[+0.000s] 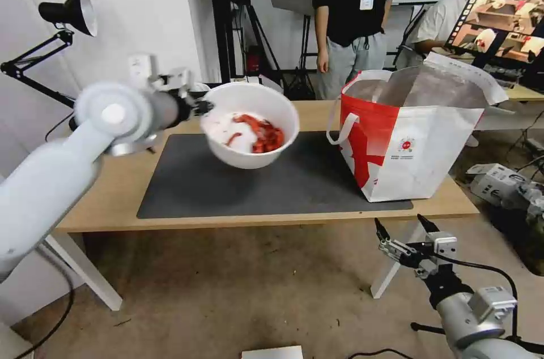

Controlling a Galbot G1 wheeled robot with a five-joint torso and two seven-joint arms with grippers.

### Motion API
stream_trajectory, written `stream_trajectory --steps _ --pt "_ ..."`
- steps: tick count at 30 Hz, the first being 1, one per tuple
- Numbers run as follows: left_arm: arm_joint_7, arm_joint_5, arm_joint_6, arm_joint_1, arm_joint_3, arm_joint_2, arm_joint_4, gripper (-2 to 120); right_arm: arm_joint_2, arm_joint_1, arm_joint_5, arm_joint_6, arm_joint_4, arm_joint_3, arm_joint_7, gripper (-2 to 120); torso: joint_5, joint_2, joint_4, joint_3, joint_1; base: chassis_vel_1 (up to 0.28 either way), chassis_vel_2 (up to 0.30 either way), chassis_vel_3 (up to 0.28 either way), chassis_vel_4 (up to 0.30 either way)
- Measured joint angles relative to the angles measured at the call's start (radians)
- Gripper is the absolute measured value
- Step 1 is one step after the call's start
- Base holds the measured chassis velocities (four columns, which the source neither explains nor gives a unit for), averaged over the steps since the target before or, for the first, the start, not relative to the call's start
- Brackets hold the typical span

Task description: Pick up the trash from the table and place it into the takeout bag.

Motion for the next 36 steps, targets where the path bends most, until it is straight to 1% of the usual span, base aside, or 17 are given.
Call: stream_trajectory --steps 1,2,5,6,9,10,13,14,18,19,22,23,25,26,28,33,36 --pt "-0.010 -0.010 0.000 -0.056 0.029 -0.047 0.036 0 0.001 -0.002 0.000 0.000 0.000 0.003 0.001 100 0.0002 0.000 -0.0003 0.000 0.000 0.000 0.000 0.000 0.000" --pt "-0.010 -0.010 0.000 -0.056 0.029 -0.047 0.036 0 0.001 -0.002 0.000 0.000 0.000 0.003 0.001 100 0.0002 0.000 -0.0003 0.000 0.000 0.000 0.000 0.000 0.000" --pt "-0.014 -0.025 -0.001 -0.162 0.083 -0.161 0.138 0 0.005 -0.009 0.000 0.000 0.003 0.010 0.002 100 0.0001 0.000 -0.0002 0.000 0.000 0.000 0.000 0.000 0.000" --pt "-0.014 -0.025 -0.001 -0.162 0.083 -0.161 0.138 0 0.005 -0.009 0.000 0.000 0.003 0.010 0.002 100 0.0001 0.000 -0.0002 0.000 0.000 0.000 0.000 0.000 0.000" --pt "-0.014 -0.062 -0.001 -0.224 0.110 -0.224 0.218 0 0.010 -0.010 0.000 0.000 0.004 0.011 0.002 100 -0.0002 0.000 0.0003 0.000 0.000 0.000 0.000 0.000 0.000" --pt "-0.014 -0.062 -0.001 -0.224 0.110 -0.224 0.218 0 0.010 -0.010 0.000 0.000 0.004 0.011 0.002 100 -0.0002 0.000 0.0003 0.000 0.000 0.000 0.000 0.000 0.000" --pt "-0.014 -0.083 -0.001 -0.270 0.124 -0.289 0.286 0 0.011 -0.010 -0.001 0.000 0.004 0.010 0.003 100 -0.0003 0.000 0.0006 0.000 0.000 0.000 0.000 0.000 0.000" --pt "-0.014 -0.083 -0.001 -0.270 0.124 -0.289 0.286 0 0.011 -0.010 -0.001 0.000 0.004 0.010 0.003 100 -0.0003 0.000 0.0006 0.000 0.000 0.000 0.000 0.000 0.000" --pt "-0.018 -0.078 -0.001 -0.311 0.130 -0.404 0.397 0 0.011 -0.018 -0.002 0.000 0.005 0.009 0.003 100 -0.0001 0.000 0.0002 0.000 0.000 0.000 0.000 0.000 0.000" --pt "-0.018 -0.078 -0.001 -0.311 0.130 -0.404 0.397 0 0.011 -0.018 -0.002 0.000 0.005 0.009 0.003 100 -0.0001 0.000 0.0002 0.000 0.000 0.000 0.000 0.000 0.000" --pt "-0.019 -0.026 -0.002 -0.337 0.129 -0.502 0.496 0 0.012 -0.025 -0.002 0.000 0.005 0.013 0.003 100 0.0000 0.000 0.0003 0.000 0.000 0.000 0.000 0.000 0.000" --pt "-0.019 -0.026 -0.002 -0.337 0.129 -0.502 0.496 0 0.012 -0.025 -0.002 0.000 0.005 0.013 0.003 100 0.0000 0.000 0.0003 0.000 0.000 0.000 0.000 0.000 0.000" --pt "-0.014 0.040 -0.002 -0.341 0.114 -0.578 0.565 0 0.012 -0.028 -0.004 0.000 0.006 0.014 0.003 100 -0.0001 0.000 0.0003 0.000 0.000 0.000 0.000 0.000 0.000" --pt "-0.014 0.040 -0.002 -0.341 0.114 -0.578 0.565 0 0.012 -0.028 -0.004 0.000 0.006 0.014 0.003 100 -0.0001 0.000 0.0003 0.000 0.000 0.000 0.000 0.000 0.000" --pt "-0.005 0.098 -0.002 -0.339 0.084 -0.653 0.625 0 0.014 -0.029 -0.004 0.000 0.007 0.015 0.003 100 0.0001 0.000 0.0000 0.000 0.000 0.000 0.000 0.000 0.000" --pt "0.014 0.153 -0.002 -0.336 0.059 -0.713 0.675 0 0.016 -0.030 -0.004 0.001 0.008 0.017 0.004 100 0.0002 0.000 -0.0001 0.000 0.000 0.000 0.000 0.000 0.000" --pt "0.088 0.218 -0.017 -0.322 0.076 -0.717 0.685 0 0.016 -0.034 -0.004 0.003 0.008 0.019 0.004 100 -0.0004 0.000 0.0008 0.000 0.000 0.000 0.000 0.000 0.000"
